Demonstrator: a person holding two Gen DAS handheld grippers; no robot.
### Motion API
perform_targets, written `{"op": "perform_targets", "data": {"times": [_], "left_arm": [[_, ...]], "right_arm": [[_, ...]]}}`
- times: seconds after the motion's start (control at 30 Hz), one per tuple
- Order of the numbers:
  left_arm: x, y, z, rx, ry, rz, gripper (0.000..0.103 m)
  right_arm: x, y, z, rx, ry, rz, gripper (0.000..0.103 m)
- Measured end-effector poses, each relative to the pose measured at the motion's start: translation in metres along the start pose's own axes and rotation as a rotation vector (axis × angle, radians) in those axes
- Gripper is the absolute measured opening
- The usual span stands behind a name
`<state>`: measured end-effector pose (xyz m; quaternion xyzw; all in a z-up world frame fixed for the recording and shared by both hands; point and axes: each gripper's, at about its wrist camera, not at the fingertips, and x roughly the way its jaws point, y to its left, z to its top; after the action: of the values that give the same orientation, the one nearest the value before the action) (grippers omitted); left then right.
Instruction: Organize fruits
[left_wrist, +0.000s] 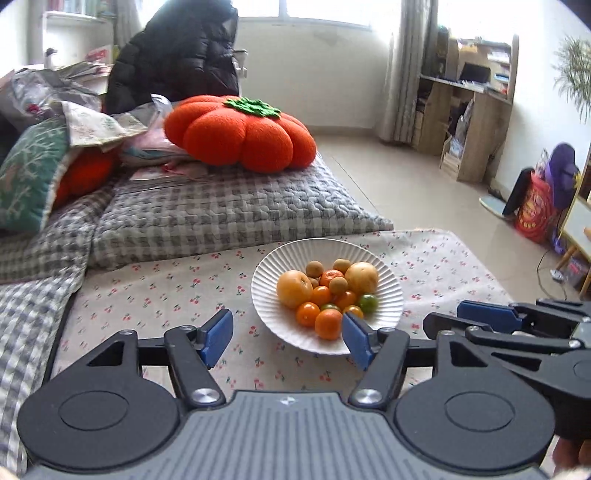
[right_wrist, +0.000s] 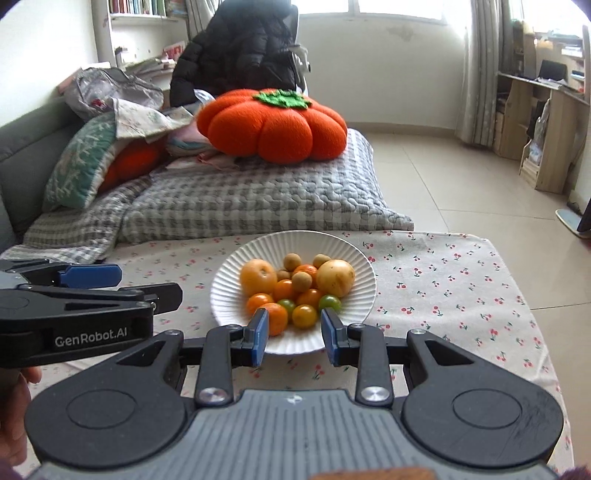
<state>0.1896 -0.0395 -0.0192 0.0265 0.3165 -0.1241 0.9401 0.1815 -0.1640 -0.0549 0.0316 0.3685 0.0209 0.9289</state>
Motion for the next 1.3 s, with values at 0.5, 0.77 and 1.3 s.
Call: {"op": "perform_targets", "data": {"times": [0.5, 0.77, 1.3], "left_arm": [[-0.076, -0.005, -0.045, 0.026, -0.098, 0.062, 0.065], [-0.084, -0.004, -0.052, -0.014, -0.115, 0.098, 0.081], [-0.096, -0.011, -0.062, -0.019, -0.118, 0.146, 0.094]], "right_arm": [[-0.069, 0.022, -0.034, -0.004, -0.053, -0.014, 0.058], [-0.076, 0.012, -0.045, 0.074, -0.058, -0.067, 0.095], [-0.097, 0.014, -0.051, 0.013, -0.038, -0.067, 0.103]]}}
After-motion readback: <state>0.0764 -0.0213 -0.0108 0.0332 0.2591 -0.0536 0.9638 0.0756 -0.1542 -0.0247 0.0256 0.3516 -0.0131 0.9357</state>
